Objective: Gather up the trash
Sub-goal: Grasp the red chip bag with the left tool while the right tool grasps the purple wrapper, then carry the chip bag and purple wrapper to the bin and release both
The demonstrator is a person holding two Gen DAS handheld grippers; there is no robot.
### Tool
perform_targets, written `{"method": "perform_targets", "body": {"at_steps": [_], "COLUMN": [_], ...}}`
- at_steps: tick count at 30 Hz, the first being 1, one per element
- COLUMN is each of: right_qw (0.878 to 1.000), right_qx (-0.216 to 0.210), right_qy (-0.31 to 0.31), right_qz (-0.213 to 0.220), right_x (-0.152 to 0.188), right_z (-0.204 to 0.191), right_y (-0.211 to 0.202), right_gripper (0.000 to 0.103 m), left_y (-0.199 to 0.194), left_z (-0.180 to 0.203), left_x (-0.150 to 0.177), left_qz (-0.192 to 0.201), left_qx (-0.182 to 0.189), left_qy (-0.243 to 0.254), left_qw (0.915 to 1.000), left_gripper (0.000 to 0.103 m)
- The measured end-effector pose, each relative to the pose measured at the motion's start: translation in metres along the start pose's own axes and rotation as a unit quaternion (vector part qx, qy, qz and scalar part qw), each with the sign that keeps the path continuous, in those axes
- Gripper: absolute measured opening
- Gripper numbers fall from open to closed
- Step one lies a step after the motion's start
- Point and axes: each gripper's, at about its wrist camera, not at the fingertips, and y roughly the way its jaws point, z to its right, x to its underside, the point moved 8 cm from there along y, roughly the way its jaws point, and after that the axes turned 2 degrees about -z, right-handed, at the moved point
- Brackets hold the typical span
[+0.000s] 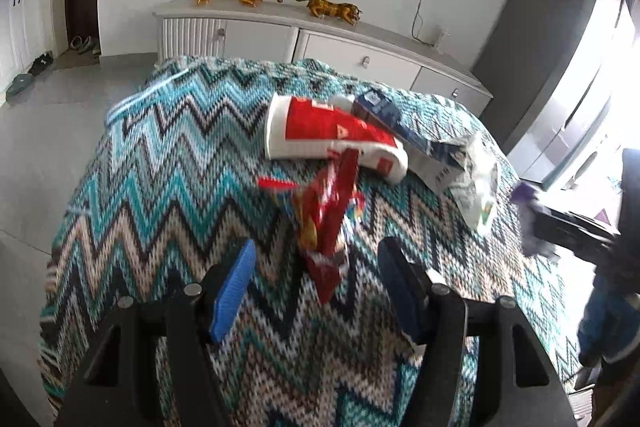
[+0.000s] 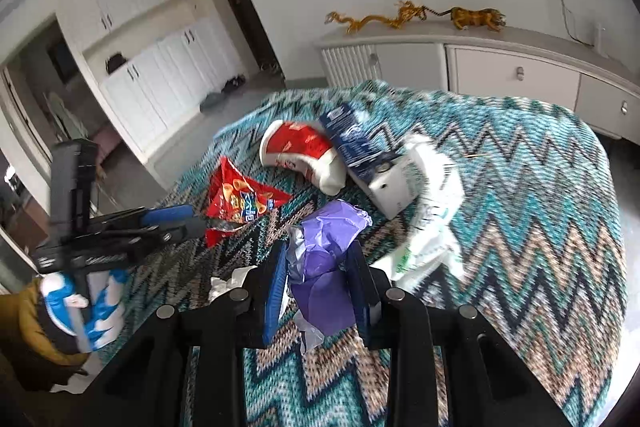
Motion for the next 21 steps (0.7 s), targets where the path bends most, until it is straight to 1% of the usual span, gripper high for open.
{"method": "perform_targets", "body": {"at_steps": [4,8,11,14,16,17,19,21], "right_qw": [1.0,0.998,0.995,0.989,0.986,0.983,0.978,0.97], "right_qx": [0.007,0.024,0.044,0.071,0.087,0.096,0.115,0.137], "right_qy": [0.018,0.041,0.066,0.097,0.115,0.125,0.147,0.172], "right_qz": [0.024,0.049,0.066,0.08,0.086,0.089,0.095,0.101], "right_x": [0.004,0.016,0.029,0.049,0.061,0.068,0.085,0.105], "right_z": [0.012,0.029,0.049,0.074,0.09,0.098,0.116,0.135], "right_y": [-0.031,-0.068,-0.094,-0.123,-0.139,-0.147,-0.166,-0.186], "right_gripper": [0.028,0.028,0.028,0.028,0.028,0.028,0.028,0.028], "left_y": [0.007,0.02,0.031,0.04,0.046,0.048,0.053,0.055], "left_z": [0.001,0.002,0.006,0.008,0.01,0.01,0.011,0.011], "left_x": [-0.01,-0.015,-0.017,-0.019,-0.02,-0.02,-0.019,-0.018], "left_qz": [0.0,-0.011,-0.02,-0.027,-0.031,-0.034,-0.042,-0.044], "left_qx": [-0.011,-0.017,-0.019,-0.023,-0.025,-0.026,-0.024,-0.024], "left_qy": [0.004,0.003,0.002,-0.002,-0.004,-0.006,-0.012,-0.019], "left_qw": [0.9999,0.9998,0.9996,0.9994,0.9992,0.9991,0.9988,0.9986], "left_gripper": [0.062,0.062,0.062,0.06,0.045,0.041,0.021,0.015]}}
